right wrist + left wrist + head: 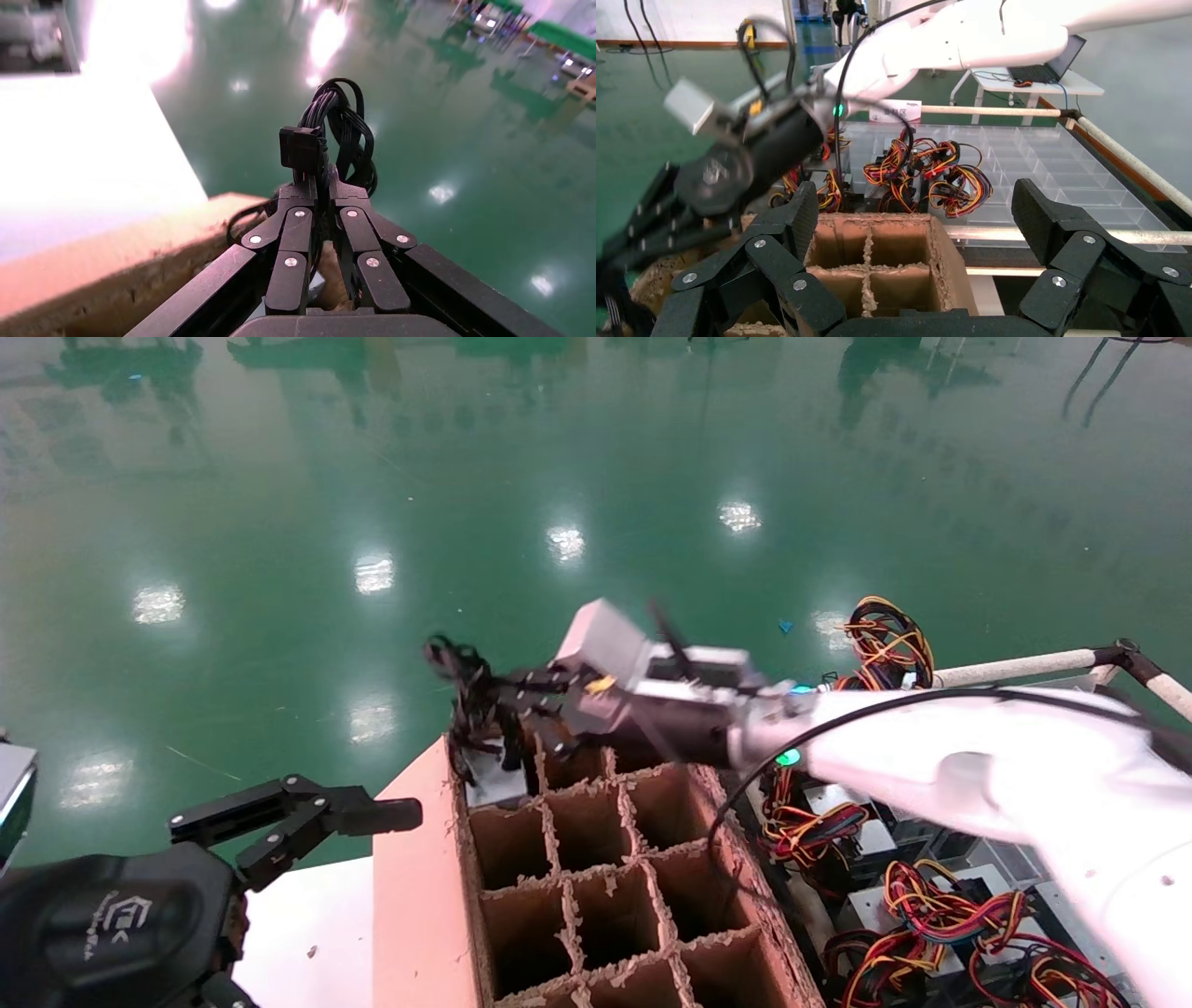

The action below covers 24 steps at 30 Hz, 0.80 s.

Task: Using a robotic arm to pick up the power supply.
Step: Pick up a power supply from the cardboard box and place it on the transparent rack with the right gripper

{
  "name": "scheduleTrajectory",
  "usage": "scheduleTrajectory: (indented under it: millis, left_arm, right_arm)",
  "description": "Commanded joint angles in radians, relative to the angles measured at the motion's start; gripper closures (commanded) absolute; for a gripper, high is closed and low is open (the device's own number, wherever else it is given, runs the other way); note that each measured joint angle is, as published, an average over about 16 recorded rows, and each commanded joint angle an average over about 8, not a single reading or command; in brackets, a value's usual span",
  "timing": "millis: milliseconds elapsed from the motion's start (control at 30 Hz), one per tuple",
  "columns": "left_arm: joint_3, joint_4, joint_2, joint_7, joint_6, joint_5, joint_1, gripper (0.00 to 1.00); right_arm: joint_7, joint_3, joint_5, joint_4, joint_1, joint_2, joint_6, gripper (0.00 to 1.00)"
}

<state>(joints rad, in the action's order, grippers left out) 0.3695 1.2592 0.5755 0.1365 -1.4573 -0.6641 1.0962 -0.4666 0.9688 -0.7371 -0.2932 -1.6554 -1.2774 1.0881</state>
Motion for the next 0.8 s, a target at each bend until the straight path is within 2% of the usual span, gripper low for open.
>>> scheduleTrajectory:
  millis: [33, 533, 800]
  left_arm:
    - [0.000, 0.000, 0.000, 0.000, 0.000, 0.000, 0.000, 0.00]
    - [0.000, 0.000, 0.000, 0.000, 0.000, 0.000, 0.000, 0.00]
    - [0.000, 0.000, 0.000, 0.000, 0.000, 0.000, 0.000, 0.00]
  right_arm:
    - [-0.007, -0.018, 0.027, 0.017, -0.007, 0.015, 0.041, 1.00]
    - [0.071, -0.129, 0.198, 0.121, -0.079, 0.204, 0.368, 1.00]
    - [0.114, -0.134, 0.202, 0.161, -0.158, 0.357, 0.471, 1.00]
